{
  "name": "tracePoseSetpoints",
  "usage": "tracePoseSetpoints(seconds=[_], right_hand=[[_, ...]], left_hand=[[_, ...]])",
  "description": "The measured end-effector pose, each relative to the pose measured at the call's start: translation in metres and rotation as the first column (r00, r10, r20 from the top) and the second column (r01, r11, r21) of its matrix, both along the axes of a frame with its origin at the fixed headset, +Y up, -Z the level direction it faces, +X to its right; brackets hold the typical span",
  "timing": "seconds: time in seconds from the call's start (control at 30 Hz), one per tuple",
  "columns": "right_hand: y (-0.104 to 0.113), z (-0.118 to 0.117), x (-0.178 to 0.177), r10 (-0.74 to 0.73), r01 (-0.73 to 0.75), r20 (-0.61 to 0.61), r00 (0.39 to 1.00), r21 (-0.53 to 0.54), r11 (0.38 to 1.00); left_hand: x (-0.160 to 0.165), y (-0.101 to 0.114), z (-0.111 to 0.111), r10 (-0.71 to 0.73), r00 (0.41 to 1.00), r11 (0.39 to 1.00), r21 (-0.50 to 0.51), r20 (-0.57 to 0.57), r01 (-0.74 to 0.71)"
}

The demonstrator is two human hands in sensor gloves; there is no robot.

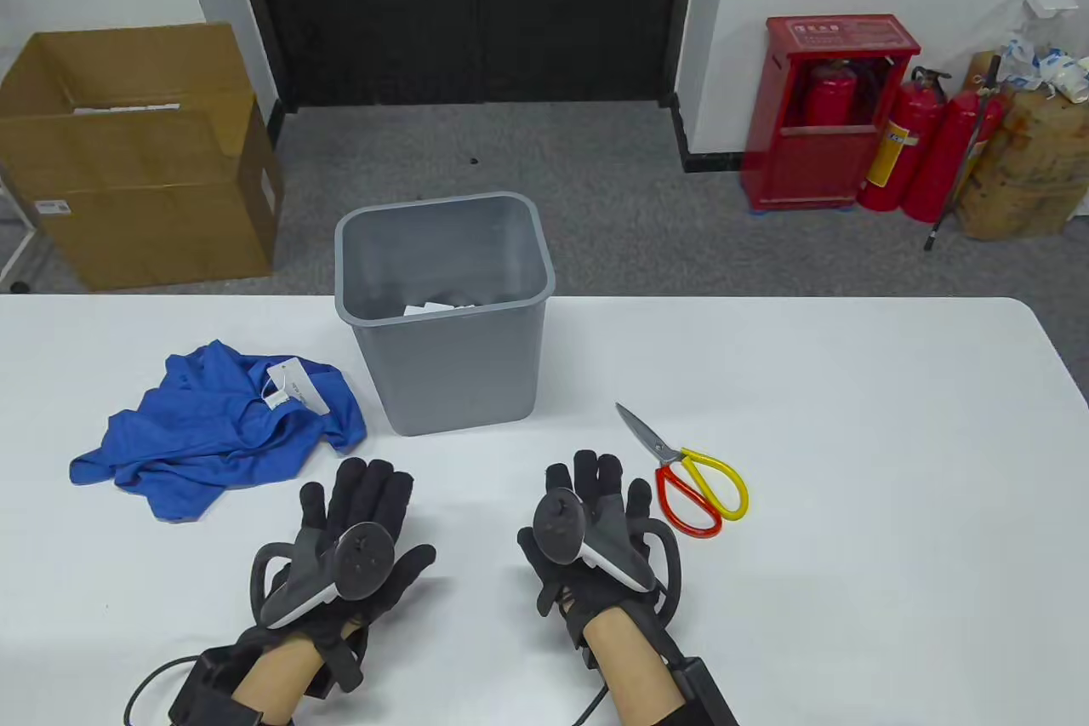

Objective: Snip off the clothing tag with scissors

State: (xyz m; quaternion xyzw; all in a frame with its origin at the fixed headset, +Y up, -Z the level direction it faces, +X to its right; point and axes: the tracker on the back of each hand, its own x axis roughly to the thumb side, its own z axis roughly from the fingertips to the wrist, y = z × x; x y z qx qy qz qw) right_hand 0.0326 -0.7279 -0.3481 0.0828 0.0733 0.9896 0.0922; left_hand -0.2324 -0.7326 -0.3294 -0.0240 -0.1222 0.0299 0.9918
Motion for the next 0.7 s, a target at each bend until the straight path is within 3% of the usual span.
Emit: tracePoseSetpoints(seconds=[0.5,0.7], right_hand=[[-0.0013,0.0009,-0.0003,0.038,-0.038,0.0,0.999,0.023,0.999],[-0.0012,0.003,-0.0035,0.125,-0.125,0.003,0.992,0.065,0.99]], left_hand=[[-0.0039,-0.0003,-0.0004,-0.003,1.0,1.0,0.024,-0.004,0.003],[-0.0065,0.0018,0.0024,-0.001,1.0,0.998,0.065,0.003,0.0]])
